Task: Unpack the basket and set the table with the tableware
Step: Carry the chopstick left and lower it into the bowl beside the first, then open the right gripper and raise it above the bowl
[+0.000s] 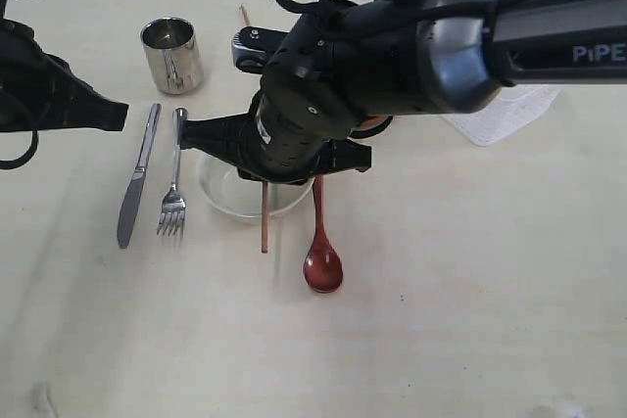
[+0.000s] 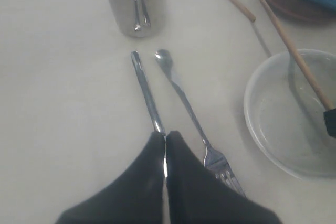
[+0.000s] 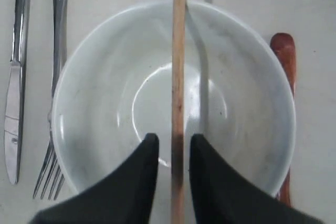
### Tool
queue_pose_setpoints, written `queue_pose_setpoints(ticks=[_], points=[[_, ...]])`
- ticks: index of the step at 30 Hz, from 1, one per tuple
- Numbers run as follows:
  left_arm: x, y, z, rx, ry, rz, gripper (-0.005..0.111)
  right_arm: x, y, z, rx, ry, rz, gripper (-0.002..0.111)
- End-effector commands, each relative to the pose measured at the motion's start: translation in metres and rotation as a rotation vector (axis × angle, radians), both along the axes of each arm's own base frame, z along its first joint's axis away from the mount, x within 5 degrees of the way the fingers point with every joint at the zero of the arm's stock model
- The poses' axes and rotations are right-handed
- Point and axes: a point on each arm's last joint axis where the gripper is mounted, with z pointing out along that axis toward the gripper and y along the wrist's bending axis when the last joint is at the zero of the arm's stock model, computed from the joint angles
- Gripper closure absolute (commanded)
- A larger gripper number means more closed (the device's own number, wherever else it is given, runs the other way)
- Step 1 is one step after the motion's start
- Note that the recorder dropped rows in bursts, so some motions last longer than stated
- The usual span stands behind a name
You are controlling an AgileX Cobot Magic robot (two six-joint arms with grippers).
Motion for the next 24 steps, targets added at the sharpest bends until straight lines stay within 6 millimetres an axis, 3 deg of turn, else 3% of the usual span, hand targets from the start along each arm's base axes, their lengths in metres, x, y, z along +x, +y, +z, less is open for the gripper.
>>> queue_pose_setpoints(ticks=[1,8,12,20,24], points=[[-0.001,0.001,0.0,0.002,-0.004,0.0,0.106,0.0,0.001,0.001,0.006,0.0,-0.008,0.062],[-0.001,0.001,0.0,0.002,-0.004,0.0,0.106,0.0,0.0,0.002,0.0,-0.006,-0.005,0.062],[-0.001,0.001,0.0,0.002,-0.004,0.0,0.106,0.001,-0.002,0.015,0.009,-0.054,0.018,0.062],[-0.001,0.001,0.0,0.002,-0.004,0.0,0.106,0.0,-0.018,0.072,0.051,-0.227,0.075,0.062],[-0.001,0.001,0.0,0.002,-0.004,0.0,0.106,0.021,-0.036,0.103,-0.054,-0.258,0.135,0.062]])
